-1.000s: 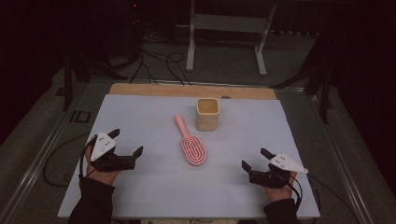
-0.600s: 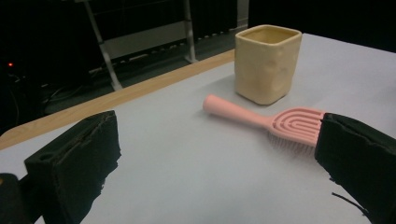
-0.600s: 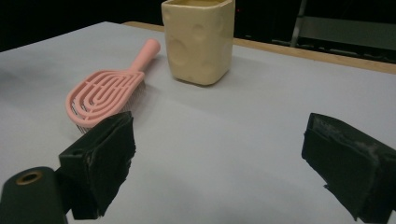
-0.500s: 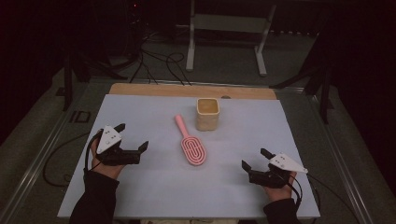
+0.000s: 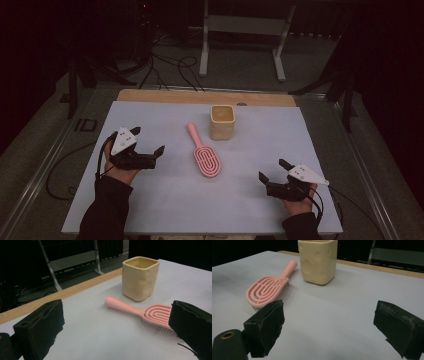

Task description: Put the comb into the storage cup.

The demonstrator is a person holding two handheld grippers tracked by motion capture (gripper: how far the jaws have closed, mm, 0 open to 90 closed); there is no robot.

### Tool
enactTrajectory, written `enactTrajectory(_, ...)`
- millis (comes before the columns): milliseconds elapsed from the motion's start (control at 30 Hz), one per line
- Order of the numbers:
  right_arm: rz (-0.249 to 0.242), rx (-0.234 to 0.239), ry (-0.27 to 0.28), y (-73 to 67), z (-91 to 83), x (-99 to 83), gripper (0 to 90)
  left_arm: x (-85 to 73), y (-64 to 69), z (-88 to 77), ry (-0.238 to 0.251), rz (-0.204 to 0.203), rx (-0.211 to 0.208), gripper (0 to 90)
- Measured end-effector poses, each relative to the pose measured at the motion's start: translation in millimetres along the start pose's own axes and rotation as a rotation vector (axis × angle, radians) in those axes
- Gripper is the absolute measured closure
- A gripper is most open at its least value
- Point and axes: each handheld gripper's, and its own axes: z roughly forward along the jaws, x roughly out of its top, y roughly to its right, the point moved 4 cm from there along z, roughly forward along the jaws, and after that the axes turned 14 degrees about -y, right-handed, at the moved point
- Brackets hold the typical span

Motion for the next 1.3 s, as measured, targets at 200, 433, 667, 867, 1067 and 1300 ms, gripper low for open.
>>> enactTrajectory(200, 0.001, -0.001, 0.000, 0.6, 0.2, -0.1, 9.4, 6.0, 2.7, 6.3, -0.011, 0.016, -0.009, 0.7)
enactTrajectory(433, 0.003, 0.002, -0.001, 0.2, 0.4, -0.1, 9.4, 13.1, 3.6, 15.3, -0.019, 0.017, -0.022, 0.7)
enactTrajectory(667, 0.002, 0.004, -0.001, 0.2, 0.6, -0.1, 9.4, 20.5, 4.6, 24.8, -0.037, 0.027, -0.023, 0.7)
enactTrajectory(867, 0.001, 0.005, -0.003, 0.0, 0.8, -0.2, 9.4, 27.2, 6.9, 32.9, -0.050, 0.038, -0.031, 0.8)
enactTrajectory(1067, 0.002, 0.006, -0.005, -0.1, 1.0, -0.1, 9.4, 33.2, 9.7, 41.2, -0.065, 0.052, -0.038, 0.8)
enactTrajectory(1300, 0.004, 0.007, -0.005, 0.1, 1.1, -0.2, 9.4, 37.2, 11.1, 50.8, -0.081, 0.051, -0.040, 0.8)
